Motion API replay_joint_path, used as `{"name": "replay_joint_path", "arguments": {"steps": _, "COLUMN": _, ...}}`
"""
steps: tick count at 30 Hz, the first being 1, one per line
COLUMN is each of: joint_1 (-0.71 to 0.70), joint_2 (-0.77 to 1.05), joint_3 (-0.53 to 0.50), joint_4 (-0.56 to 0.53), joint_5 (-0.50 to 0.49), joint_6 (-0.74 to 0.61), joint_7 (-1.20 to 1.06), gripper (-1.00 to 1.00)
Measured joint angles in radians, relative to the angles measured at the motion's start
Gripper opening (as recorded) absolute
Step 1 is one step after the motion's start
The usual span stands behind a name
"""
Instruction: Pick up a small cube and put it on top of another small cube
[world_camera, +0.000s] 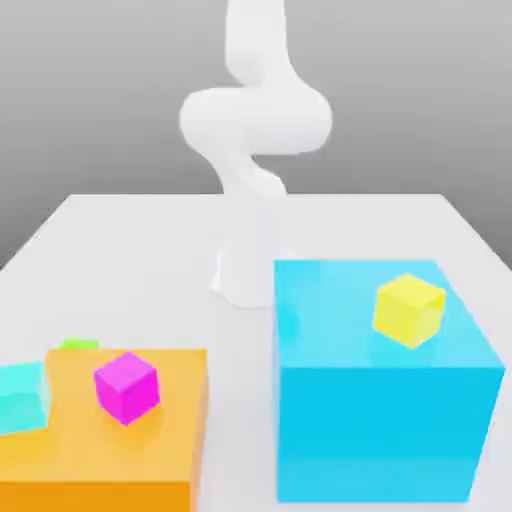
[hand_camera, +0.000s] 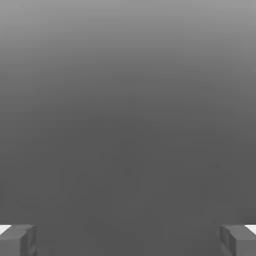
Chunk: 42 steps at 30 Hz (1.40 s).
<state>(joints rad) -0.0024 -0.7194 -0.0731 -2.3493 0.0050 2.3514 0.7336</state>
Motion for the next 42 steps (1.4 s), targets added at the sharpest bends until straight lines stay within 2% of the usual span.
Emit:
{"name": "replay_joint_path", "arguments": {"steps": 12, "joint_1": -0.046, "joint_2": 0.450, "joint_3": -0.373, "joint_4": -0.257, "joint_5": 0.061, "joint_6": 0.279, "joint_7": -0.386, "gripper": 0.00}}
{"name": "replay_joint_path", "arguments": {"steps": 20, "joint_1": -0.175, "joint_2": 0.738, "joint_3": -0.526, "joint_4": -0.422, "joint_5": 0.093, "joint_6": 0.458, "joint_7": -0.628, "gripper": 0.00}}
{"name": "replay_joint_path", "arguments": {"steps": 25, "joint_1": -0.238, "joint_2": 0.857, "joint_3": -0.447, "joint_4": -0.416, "joint_5": 0.245, "joint_6": 0.536, "joint_7": -0.766, "gripper": 0.00}}
{"name": "replay_joint_path", "arguments": {"steps": 32, "joint_1": -0.432, "joint_2": 1.005, "joint_3": -0.197, "joint_4": -0.378, "joint_5": 0.482, "joint_6": 0.639, "joint_7": -0.945, "gripper": 0.00}}
{"name": "replay_joint_path", "arguments": {"steps": 33, "joint_1": -0.459, "joint_2": 1.022, "joint_3": -0.164, "joint_4": -0.374, "joint_5": 0.506, "joint_6": 0.652, "joint_7": -0.963, "gripper": -1.00}}
{"name": "replay_joint_path", "arguments": {"steps": 39, "joint_1": -0.474, "joint_2": 1.031, "joint_3": -0.147, "joint_4": -0.372, "joint_5": 0.517, "joint_6": 0.656, "joint_7": -0.971, "gripper": -1.00}}
{"name": "replay_joint_path", "arguments": {"steps": 42, "joint_1": -0.423, "joint_2": 0.994, "joint_3": -0.211, "joint_4": -0.381, "joint_5": 0.461, "joint_6": 0.630, "joint_7": -0.929, "gripper": -1.00}}
